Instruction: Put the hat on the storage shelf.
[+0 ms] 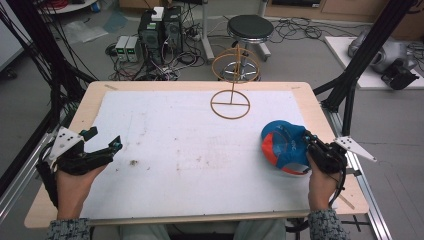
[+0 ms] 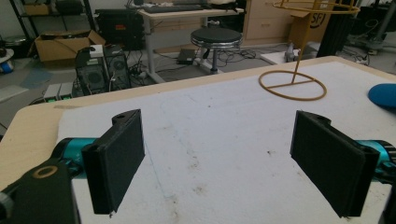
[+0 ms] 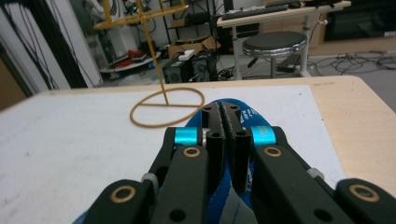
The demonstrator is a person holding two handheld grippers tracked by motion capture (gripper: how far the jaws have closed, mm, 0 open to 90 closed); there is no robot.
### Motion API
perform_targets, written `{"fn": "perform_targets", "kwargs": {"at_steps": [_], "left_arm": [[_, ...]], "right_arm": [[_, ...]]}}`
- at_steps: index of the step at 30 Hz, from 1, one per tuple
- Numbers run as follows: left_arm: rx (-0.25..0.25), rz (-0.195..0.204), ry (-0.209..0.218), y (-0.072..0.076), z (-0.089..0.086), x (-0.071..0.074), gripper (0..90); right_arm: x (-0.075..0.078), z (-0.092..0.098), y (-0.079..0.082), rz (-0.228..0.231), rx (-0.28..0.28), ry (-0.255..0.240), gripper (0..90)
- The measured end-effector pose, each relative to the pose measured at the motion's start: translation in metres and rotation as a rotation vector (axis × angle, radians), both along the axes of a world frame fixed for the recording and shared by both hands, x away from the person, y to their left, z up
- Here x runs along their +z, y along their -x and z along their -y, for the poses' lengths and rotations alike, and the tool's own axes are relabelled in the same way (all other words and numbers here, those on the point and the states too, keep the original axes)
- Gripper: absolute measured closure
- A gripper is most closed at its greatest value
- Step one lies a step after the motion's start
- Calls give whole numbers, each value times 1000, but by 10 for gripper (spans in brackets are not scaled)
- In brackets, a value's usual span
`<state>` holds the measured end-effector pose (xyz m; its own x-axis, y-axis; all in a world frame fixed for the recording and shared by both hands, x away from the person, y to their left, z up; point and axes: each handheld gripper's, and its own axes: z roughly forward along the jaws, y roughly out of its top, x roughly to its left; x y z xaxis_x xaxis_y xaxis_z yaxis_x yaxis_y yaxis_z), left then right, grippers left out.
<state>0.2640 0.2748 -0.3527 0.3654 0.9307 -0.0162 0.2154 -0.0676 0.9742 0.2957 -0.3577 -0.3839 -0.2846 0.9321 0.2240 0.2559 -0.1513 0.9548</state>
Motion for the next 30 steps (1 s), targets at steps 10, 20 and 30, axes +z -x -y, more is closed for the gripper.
{"fn": "perform_targets", "kwargs": {"at_steps": [10,20,30], "left_arm": [[4,21,18,3,-6,4,179],[10,31,32,5,-10,7,179],[17,40,48,7,-15,9,178]], "right_arm": [[22,-6,-20,12,-70,-23,889],[54,-12,-43,50,-91,-22,889],[87,-16,-70,85,-119,-16,889]]}}
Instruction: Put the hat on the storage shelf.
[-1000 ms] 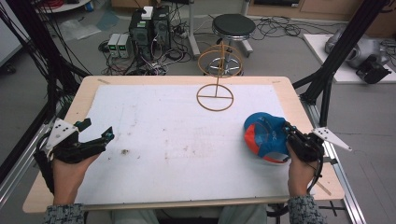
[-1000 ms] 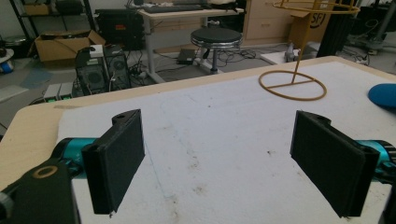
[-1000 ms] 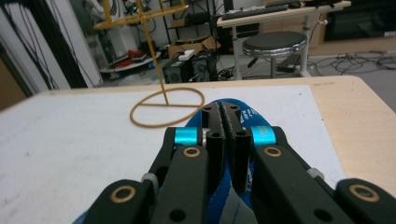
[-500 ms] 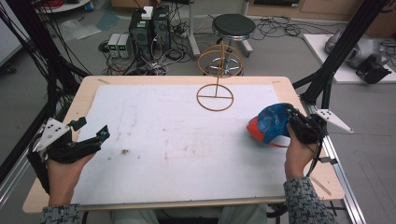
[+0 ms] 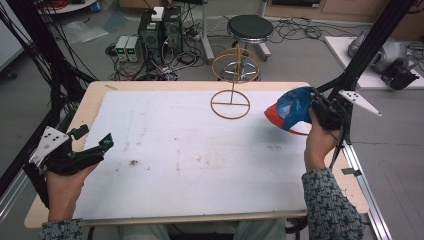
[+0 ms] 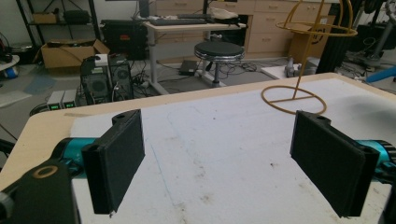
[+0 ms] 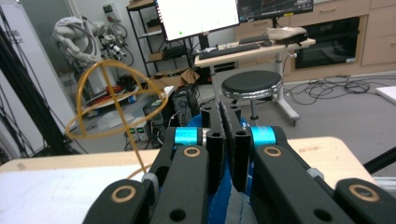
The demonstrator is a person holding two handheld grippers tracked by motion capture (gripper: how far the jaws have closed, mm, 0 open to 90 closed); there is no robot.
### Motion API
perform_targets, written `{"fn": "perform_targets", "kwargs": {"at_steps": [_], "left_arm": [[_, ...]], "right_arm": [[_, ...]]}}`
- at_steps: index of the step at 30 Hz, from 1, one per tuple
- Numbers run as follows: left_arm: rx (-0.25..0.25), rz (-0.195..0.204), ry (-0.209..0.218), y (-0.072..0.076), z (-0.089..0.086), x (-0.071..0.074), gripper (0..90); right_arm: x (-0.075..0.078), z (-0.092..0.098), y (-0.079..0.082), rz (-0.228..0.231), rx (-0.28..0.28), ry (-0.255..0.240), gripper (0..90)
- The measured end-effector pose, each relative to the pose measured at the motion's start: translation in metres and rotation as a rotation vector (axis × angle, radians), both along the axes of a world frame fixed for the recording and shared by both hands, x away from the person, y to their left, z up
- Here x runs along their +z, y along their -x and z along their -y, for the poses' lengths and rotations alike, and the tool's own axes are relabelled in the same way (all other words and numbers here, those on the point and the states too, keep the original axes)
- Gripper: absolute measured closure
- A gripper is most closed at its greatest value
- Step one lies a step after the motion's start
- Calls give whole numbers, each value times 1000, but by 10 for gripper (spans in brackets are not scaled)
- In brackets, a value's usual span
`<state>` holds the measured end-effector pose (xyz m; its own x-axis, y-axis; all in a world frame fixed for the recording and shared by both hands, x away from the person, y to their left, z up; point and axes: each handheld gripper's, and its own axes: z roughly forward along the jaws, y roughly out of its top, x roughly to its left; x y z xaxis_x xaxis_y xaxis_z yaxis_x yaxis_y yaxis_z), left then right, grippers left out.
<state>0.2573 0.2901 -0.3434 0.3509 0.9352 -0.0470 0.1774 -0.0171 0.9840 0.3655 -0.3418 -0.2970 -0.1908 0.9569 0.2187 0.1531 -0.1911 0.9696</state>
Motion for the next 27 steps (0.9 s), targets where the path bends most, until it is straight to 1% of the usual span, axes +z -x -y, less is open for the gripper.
{"fn": "perform_targets", "kwargs": {"at_steps": [1,2,4,5,12,16,17,18,22,24,27], "left_arm": [[-2,0,-2,0,-1,0,179],[0,2,3,0,-1,1,179],[0,2,3,0,-1,1,179],[0,2,4,0,-2,1,178],[2,8,8,1,-3,2,179],[3,6,18,1,-4,2,178],[3,6,18,1,-4,2,179],[1,6,18,1,-5,2,179],[0,9,19,1,-5,2,179],[1,8,18,1,-5,2,179],[0,11,18,1,-5,3,179]], "right_arm": [[3,0,-3,4,-2,-3,889],[11,-1,-9,13,-8,-4,889],[14,-1,-11,18,-9,-1,889],[21,-3,-16,26,-10,-5,889],[42,-9,-31,65,-14,5,889],[57,-13,-41,98,-12,12,889],[57,-13,-41,98,-12,12,889],[66,-15,-46,115,-14,18,889],[80,-19,-55,143,-14,30,889],[87,-22,-59,152,-15,30,889],[98,-26,-65,175,-10,10,889]]}}
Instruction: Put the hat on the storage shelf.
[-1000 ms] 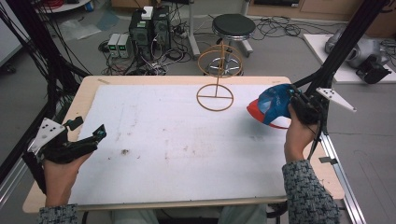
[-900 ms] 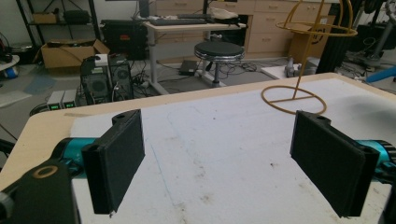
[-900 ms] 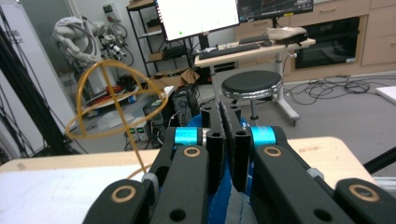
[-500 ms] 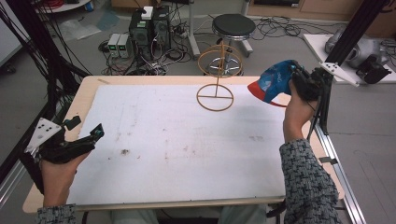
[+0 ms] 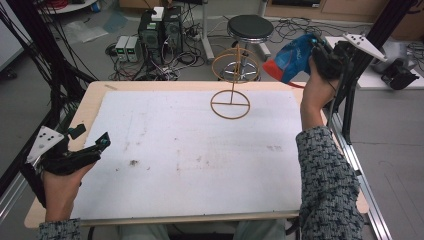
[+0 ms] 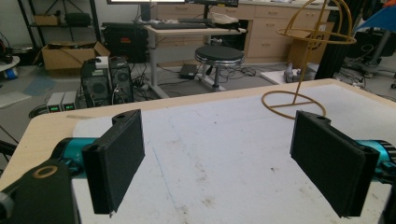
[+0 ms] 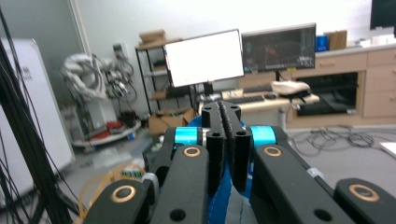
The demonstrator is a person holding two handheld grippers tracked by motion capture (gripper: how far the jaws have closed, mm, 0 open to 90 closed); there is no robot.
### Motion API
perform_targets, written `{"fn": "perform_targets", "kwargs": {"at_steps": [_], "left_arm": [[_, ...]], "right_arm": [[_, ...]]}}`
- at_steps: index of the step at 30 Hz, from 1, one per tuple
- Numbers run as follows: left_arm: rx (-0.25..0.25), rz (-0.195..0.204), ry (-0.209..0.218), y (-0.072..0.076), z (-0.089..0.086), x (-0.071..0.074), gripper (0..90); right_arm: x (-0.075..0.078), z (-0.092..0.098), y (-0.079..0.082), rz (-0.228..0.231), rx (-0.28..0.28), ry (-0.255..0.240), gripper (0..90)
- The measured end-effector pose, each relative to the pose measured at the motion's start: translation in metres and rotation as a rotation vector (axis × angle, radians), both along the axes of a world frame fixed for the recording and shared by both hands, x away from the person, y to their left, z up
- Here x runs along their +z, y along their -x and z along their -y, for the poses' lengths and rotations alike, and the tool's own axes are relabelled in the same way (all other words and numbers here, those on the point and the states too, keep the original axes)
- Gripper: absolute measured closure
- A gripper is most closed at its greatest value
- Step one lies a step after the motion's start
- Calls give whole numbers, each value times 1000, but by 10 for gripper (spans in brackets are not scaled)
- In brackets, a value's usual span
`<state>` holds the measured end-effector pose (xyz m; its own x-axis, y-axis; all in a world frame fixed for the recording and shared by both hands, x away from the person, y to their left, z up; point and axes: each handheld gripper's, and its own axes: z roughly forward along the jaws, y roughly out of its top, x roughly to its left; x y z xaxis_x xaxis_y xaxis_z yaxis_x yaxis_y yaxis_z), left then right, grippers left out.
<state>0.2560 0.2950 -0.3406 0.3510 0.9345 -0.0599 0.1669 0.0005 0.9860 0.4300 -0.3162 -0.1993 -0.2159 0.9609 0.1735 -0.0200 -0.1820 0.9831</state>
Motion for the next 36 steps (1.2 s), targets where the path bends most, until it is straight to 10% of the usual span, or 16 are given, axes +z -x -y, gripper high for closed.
{"fn": "perform_targets", "kwargs": {"at_steps": [24,36], "left_arm": [[-5,10,6,1,-3,2,179],[-5,17,12,2,-5,3,179]], "right_arm": [[51,-63,-33,97,94,-43,889],[46,-85,-41,91,191,-79,888]]}}
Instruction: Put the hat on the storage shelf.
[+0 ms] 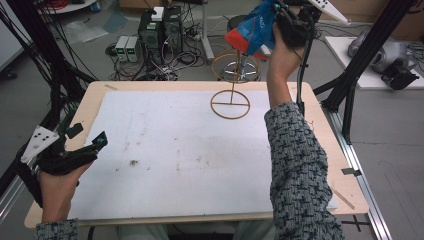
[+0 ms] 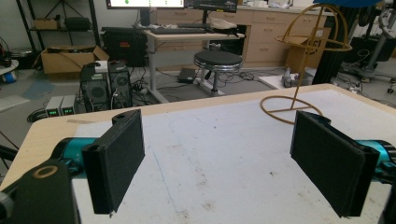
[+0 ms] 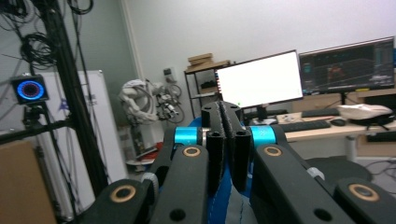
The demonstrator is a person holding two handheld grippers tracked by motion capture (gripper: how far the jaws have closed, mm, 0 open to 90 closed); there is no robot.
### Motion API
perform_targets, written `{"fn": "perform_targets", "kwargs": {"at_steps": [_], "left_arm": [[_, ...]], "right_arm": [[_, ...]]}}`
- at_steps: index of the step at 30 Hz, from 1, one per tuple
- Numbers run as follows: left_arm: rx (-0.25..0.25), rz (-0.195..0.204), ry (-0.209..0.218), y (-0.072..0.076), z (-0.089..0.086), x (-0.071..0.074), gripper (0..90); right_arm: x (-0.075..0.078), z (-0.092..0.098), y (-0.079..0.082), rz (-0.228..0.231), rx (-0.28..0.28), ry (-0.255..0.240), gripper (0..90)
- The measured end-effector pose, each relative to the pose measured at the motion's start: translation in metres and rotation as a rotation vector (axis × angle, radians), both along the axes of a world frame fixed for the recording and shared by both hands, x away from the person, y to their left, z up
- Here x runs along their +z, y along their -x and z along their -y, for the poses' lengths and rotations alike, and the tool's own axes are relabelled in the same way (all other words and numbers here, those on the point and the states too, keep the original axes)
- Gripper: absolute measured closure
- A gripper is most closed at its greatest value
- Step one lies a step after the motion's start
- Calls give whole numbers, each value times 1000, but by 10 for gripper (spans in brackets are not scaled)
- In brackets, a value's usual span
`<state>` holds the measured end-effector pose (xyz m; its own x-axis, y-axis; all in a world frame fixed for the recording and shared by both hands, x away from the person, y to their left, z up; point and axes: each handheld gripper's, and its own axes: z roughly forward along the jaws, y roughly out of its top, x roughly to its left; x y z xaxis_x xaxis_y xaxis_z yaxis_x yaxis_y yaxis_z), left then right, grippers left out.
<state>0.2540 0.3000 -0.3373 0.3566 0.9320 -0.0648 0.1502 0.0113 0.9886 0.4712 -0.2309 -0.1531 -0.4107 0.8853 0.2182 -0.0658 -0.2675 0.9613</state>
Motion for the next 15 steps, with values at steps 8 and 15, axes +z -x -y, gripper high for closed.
{"fn": "perform_targets", "kwargs": {"at_steps": [8,15], "left_arm": [[-4,-2,-4,0,1,0,178],[6,-2,5,0,-2,0,178]], "right_arm": [[-11,-9,-6,-41,51,13,888],[-19,-17,-12,-83,98,51,887]]}}
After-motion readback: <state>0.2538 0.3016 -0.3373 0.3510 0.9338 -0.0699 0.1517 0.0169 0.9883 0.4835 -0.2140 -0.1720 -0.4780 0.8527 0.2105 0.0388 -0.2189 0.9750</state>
